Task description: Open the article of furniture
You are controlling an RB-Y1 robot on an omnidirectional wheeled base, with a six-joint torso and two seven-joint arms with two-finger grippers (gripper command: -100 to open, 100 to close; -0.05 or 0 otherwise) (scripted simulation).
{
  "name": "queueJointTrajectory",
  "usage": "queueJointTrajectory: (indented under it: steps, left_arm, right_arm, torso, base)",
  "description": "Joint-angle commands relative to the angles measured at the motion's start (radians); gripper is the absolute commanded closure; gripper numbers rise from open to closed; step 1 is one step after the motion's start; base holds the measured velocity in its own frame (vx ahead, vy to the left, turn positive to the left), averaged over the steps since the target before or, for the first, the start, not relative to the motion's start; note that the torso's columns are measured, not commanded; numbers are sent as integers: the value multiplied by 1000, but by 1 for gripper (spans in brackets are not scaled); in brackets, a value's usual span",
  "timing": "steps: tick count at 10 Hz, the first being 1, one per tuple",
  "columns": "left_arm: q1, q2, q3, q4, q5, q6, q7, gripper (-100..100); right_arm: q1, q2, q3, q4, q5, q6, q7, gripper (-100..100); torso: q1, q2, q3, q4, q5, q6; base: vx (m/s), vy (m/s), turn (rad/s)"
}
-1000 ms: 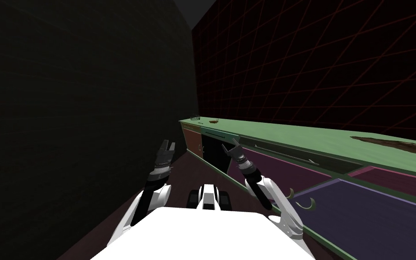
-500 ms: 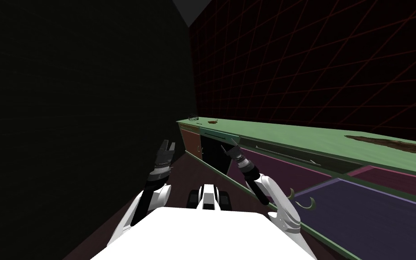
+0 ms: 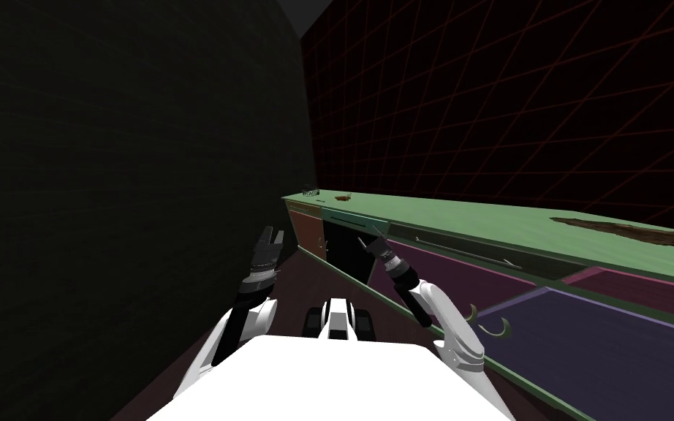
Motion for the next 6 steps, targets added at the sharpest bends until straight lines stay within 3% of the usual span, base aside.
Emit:
queueJointTrajectory:
  steps: [1, 6]
  left_arm:
    - [0, 0, 0, 0, 0, 0, 0, 0]
    - [0, 0, 0, 0, 0, 0, 0, 0]
  right_arm:
    - [-13, -8, -2, 17, 64, 9, 40, -100]
    - [-40, -31, -11, 54, 206, 27, 135, -100]
  torso:
    - [0, -1, 0, 0, 0, 0]
    - [1, -1, -1, 0, 0, 0]
  base:
    - [39, 26, -41]
    - [54, 30, -73]
